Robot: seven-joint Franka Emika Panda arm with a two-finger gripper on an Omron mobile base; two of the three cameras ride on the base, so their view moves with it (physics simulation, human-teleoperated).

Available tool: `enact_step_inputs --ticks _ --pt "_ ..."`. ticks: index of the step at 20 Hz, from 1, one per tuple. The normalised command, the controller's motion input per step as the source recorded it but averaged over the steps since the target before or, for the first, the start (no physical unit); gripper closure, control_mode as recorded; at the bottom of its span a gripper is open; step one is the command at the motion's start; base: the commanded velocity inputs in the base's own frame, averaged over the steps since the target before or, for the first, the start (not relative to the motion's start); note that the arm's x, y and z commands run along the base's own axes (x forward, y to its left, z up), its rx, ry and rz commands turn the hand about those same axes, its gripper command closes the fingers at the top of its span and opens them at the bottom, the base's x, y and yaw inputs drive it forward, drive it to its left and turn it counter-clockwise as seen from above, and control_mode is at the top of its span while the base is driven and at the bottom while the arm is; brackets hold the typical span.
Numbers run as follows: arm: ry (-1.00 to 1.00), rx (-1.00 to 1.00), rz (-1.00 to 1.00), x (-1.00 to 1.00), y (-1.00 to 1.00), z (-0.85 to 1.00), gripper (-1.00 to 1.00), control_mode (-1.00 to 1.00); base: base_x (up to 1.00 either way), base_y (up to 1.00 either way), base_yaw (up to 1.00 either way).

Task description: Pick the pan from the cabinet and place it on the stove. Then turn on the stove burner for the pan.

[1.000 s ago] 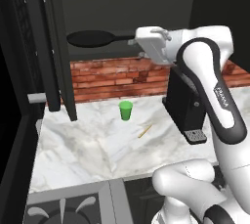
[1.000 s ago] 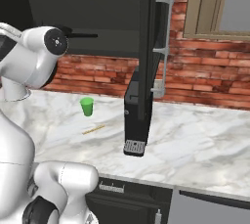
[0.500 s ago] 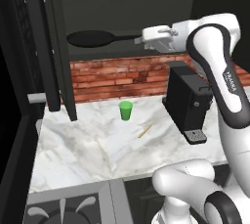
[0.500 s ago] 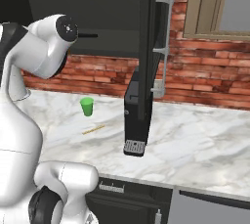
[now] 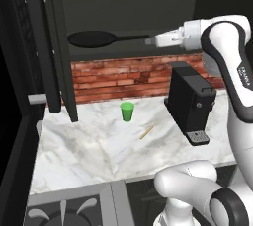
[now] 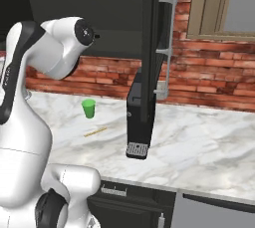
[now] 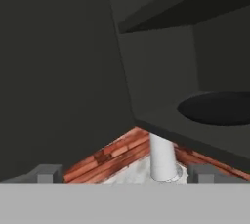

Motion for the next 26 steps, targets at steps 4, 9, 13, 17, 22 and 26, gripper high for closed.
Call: enact_step_inputs --ticks 4,9,13,17,22,26 --pt "-0.14 -0.06 0.06 0.15 -0.13 0.0 -1.0 -1.0 0.0 0.0 0.0" --pt "-0.01 -0.16 0.01 0.25 -0.1 0.0 -1.0 -1.0 0.0 0.0 0.0" --pt "-0.04 -0.18 0.0 0.24 -0.21 0.0 -1.0 -1.0 0.0 0.0 0.0" --pt "-0.08 -0.11 0.04 0.23 -0.24 0.0 -1.0 -1.0 0.0 0.0 0.0" --pt "-0.05 -0.02 0.03 0.1 -0.07 -0.04 -1.0 -1.0 0.0 0.0 0.0" --pt "-0.08 0.0 0.02 0.16 0.0 -0.05 -1.0 -1.0 0.0 0.0 0.0"
